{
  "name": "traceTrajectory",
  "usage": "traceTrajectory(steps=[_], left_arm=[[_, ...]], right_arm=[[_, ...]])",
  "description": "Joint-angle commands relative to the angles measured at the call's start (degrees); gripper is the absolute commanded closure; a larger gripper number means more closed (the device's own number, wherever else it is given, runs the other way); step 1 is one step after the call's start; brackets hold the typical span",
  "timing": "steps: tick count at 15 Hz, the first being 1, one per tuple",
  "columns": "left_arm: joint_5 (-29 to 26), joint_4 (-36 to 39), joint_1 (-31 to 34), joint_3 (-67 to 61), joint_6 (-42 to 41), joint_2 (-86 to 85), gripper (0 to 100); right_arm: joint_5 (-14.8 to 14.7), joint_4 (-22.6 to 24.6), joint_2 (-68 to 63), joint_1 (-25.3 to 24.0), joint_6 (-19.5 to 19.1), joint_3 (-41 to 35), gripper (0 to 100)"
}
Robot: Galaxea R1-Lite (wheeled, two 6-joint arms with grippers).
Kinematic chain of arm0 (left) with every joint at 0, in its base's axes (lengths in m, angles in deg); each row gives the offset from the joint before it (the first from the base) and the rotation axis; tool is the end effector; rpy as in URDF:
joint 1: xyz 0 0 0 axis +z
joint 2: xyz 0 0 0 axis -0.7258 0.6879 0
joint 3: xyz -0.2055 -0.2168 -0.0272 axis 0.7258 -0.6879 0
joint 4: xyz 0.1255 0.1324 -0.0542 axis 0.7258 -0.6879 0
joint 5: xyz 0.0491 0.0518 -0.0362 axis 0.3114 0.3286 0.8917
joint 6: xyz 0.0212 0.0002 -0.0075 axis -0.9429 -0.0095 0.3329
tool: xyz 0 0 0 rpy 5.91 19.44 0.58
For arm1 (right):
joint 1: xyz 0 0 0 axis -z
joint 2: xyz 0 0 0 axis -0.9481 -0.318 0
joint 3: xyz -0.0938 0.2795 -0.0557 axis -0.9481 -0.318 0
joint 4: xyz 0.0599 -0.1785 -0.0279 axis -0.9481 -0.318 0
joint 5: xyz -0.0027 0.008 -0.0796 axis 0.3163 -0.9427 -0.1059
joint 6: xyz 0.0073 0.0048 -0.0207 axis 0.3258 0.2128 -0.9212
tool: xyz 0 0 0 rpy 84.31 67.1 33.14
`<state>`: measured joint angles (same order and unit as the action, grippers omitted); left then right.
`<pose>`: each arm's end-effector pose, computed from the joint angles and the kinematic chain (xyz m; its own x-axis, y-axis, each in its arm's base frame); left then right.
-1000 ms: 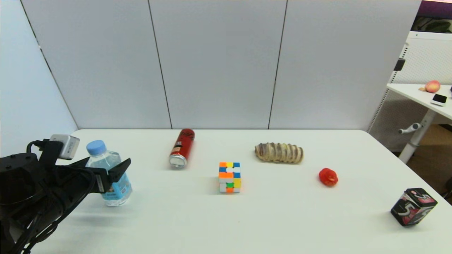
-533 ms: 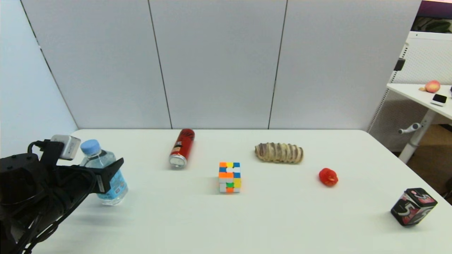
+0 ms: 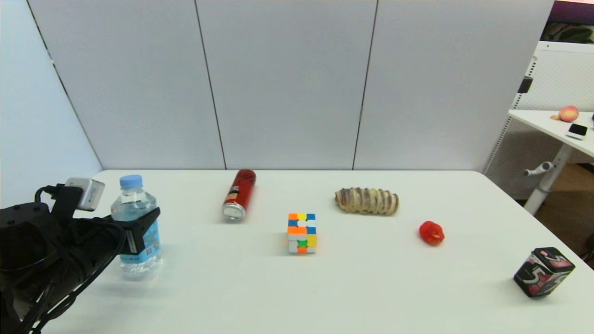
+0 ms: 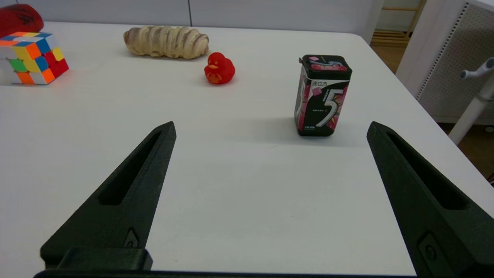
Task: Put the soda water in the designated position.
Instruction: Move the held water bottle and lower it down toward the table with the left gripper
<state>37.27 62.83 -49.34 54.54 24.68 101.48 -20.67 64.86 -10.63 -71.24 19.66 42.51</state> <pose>0.2179 -0.0128 0.1083 0.9714 -0.1418 -0.1904 0.1417 0.9898 -0.0142 -0.0229 0.0006 0.0766 0.9997 0.0215 0.0116 -0.0211 0.9993 -0.0320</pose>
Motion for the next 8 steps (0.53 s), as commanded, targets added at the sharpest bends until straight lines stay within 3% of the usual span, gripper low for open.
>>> traceTrajectory(steps=[1,4,8], left_arm=[[-0.05,0.73,-0.01,0.51,-0.13,-0.57,100],[-0.22,0.64,-1.06,4.29,-1.19,-1.27,100],[-0.22,-1.38,-9.06,14.04,-1.54,-1.45,100]], right_arm=[[0.04,0.02,-0.07,0.04,-0.03,0.00,0],[0.04,0.02,-0.07,0.04,-0.03,0.00,0],[0.04,0.02,-0.07,0.04,-0.03,0.00,0]])
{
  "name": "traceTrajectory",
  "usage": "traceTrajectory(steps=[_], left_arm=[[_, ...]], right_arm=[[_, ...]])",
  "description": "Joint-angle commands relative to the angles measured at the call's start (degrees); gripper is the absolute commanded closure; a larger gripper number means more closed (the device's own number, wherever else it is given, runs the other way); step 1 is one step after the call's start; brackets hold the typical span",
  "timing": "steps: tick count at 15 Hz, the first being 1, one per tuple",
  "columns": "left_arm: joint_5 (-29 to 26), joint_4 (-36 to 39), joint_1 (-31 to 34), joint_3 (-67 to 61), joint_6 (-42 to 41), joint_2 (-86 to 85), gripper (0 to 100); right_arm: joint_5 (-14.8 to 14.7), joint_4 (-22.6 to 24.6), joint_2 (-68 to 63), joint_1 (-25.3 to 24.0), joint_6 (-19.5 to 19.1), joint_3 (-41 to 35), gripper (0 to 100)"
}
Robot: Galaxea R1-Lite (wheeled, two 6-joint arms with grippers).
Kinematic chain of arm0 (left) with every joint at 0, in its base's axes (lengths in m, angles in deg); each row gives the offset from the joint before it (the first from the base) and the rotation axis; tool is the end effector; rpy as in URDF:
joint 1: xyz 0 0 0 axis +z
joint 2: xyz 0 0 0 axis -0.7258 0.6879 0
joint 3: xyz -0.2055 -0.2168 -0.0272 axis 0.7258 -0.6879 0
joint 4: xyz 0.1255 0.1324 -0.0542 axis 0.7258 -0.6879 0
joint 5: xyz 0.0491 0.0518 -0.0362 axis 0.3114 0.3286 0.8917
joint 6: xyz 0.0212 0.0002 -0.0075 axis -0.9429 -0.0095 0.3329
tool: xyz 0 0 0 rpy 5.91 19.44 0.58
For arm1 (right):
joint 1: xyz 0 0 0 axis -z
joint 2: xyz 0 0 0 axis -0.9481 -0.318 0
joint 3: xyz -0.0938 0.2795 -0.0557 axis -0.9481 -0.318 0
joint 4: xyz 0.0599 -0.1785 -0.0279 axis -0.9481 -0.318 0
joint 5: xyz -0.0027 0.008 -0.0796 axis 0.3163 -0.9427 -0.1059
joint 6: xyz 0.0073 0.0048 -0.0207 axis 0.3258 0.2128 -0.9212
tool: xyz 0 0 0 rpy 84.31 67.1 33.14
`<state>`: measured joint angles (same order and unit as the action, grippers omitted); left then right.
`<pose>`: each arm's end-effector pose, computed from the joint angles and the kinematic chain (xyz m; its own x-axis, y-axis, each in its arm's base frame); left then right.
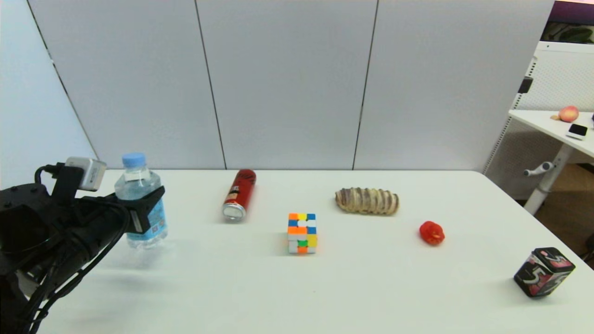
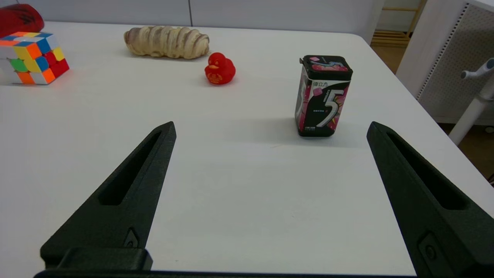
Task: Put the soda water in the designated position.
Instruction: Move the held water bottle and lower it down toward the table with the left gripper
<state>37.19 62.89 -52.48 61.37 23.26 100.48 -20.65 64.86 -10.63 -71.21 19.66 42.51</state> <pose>0.2357 -0.0267 0.1360 0.9787 -0.1979 -0.0545 0.1994 0.9796 0.0233 -0.0229 0.0006 0.0766 0.9997 0.0213 0.0116 -0.0209 0.9993 -0.0320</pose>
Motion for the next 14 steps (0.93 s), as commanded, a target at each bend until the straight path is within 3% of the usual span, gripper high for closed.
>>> traceTrajectory(steps=[1,8,14], left_arm=[[-0.05,-3.20,-7.94,9.85,-0.11,-0.36,100],[0.04,-12.52,-21.03,26.20,-0.02,4.56,100],[-0.23,-13.66,-25.34,38.59,0.42,17.22,100]], right_arm=[[0.02,0.02,-0.07,0.02,-0.03,0.00,0],[0.02,0.02,-0.07,-0.07,-0.03,0.00,0],[0.02,0.02,-0.07,-0.07,-0.03,0.00,0]])
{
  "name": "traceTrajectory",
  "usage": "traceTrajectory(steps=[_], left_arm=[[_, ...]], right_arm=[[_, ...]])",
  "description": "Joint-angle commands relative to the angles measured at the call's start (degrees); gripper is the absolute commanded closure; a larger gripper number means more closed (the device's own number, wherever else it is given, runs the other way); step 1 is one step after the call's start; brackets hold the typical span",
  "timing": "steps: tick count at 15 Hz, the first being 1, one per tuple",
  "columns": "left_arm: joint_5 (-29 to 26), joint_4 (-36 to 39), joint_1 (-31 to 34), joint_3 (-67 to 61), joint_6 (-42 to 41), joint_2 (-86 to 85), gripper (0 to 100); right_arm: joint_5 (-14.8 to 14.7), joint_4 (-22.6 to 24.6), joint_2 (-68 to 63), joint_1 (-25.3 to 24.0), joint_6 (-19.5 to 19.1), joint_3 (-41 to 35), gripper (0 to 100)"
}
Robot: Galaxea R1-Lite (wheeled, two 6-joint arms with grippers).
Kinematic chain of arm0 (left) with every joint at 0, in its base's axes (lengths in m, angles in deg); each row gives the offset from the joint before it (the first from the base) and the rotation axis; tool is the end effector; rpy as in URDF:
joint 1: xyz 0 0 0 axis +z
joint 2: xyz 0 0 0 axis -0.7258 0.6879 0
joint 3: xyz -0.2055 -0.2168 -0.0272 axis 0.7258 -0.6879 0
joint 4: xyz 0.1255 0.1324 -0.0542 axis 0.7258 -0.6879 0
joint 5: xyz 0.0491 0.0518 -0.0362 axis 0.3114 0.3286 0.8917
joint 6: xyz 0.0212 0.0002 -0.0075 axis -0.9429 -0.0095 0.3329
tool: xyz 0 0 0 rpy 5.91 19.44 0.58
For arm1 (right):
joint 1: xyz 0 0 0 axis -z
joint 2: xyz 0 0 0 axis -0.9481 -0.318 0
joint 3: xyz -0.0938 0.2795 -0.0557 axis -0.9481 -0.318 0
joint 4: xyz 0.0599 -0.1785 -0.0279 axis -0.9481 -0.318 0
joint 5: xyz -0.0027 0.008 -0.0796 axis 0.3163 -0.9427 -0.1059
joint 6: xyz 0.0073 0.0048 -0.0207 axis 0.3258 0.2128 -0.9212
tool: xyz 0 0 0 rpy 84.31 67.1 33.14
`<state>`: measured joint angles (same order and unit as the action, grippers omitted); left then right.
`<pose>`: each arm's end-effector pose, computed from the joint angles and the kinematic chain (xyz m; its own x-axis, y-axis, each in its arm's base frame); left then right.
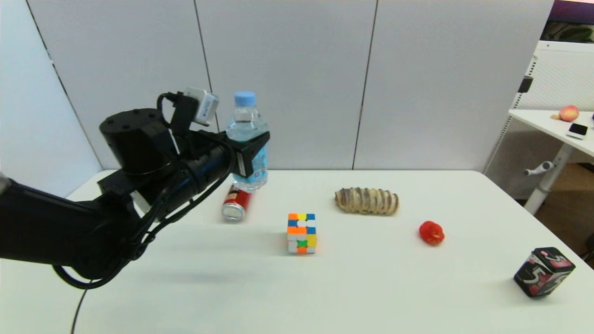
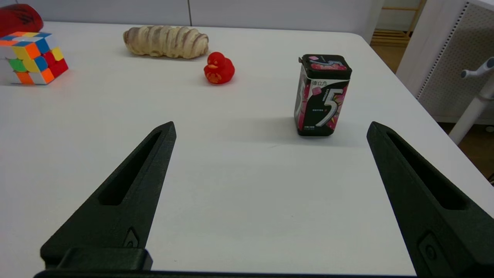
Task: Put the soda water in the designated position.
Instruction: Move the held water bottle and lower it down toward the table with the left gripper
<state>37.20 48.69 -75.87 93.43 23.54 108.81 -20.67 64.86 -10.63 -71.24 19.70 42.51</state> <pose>0.2900 -0.1654 0.2023 0.8157 -0.5678 0.1108 0.5678 0.8224 0.0342 -0.0229 0.0006 0.0766 0.9997 0.0215 0.0116 -0.0211 0.9993 -0.0313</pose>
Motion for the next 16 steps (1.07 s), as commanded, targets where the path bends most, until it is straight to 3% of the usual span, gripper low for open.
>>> traceTrajectory(steps=[1,9,16], left_arm=[[-0.24,0.54,-2.39,8.55,0.13,11.09,100],[-0.50,0.37,-4.67,27.01,0.57,28.49,100],[-0.59,0.45,-4.50,33.87,0.93,35.52,100]], right_arm=[[0.04,0.02,-0.07,0.04,-0.07,0.00,0],[0.04,0.02,-0.07,0.04,-0.07,0.00,0],[0.04,0.02,-0.07,0.04,-0.07,0.00,0]])
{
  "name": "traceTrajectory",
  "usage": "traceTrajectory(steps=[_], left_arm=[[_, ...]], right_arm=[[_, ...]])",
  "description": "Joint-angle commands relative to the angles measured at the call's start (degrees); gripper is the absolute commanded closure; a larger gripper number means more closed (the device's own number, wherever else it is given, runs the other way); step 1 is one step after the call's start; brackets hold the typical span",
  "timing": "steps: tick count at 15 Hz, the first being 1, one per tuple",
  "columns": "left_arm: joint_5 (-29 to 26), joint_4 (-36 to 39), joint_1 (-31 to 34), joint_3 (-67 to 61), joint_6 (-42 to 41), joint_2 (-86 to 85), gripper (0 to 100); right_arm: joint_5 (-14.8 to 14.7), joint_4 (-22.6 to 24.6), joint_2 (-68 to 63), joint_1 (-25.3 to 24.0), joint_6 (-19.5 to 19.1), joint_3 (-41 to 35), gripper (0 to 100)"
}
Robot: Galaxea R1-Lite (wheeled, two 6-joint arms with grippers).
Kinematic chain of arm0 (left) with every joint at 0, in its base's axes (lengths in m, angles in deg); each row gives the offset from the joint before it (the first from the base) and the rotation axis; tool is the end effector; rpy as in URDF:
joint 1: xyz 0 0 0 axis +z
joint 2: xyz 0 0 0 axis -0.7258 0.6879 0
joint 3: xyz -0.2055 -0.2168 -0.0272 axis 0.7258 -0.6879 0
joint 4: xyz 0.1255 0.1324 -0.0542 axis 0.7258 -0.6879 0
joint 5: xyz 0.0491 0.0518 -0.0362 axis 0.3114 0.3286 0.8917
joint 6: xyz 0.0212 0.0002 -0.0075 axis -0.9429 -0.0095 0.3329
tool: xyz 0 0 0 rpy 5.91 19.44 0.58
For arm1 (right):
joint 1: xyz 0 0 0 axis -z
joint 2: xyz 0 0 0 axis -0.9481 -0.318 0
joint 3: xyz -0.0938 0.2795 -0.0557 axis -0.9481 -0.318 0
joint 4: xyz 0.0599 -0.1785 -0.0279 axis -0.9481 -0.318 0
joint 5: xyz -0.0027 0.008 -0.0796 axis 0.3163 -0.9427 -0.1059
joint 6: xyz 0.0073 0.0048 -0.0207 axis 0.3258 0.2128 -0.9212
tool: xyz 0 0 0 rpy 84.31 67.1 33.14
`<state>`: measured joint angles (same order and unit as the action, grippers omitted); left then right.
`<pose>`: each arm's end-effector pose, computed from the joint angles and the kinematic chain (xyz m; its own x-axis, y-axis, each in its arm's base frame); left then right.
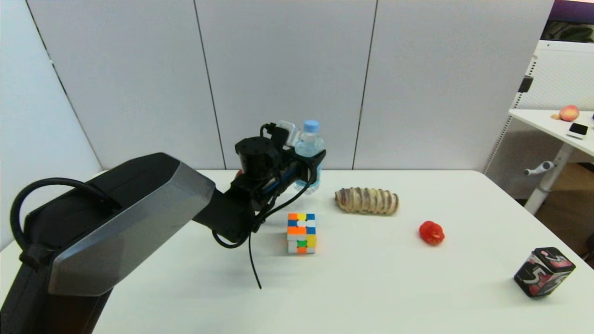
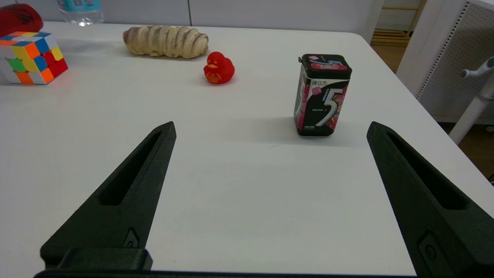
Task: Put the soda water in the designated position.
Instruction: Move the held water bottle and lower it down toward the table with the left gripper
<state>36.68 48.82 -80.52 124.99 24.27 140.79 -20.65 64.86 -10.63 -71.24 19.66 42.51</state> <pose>0.3941 -0.2685 0.1190 0.7616 -0.6393 0.1057 0.6410 0.7673 0.0220 -0.0229 0.0006 0.0766 0.9997 0.0218 0.0116 -0.0215 0.9993 -0.0320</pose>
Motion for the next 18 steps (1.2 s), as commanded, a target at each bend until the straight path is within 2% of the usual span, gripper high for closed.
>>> traceTrajectory(steps=[1,18], left_arm=[[-0.07,0.41,0.15,2.39,0.63,3.90,100],[0.02,1.46,0.06,3.36,0.90,5.74,100]], right_arm=[[0.02,0.02,-0.07,0.04,-0.03,0.00,0],[0.02,0.02,-0.07,0.04,-0.03,0.00,0]])
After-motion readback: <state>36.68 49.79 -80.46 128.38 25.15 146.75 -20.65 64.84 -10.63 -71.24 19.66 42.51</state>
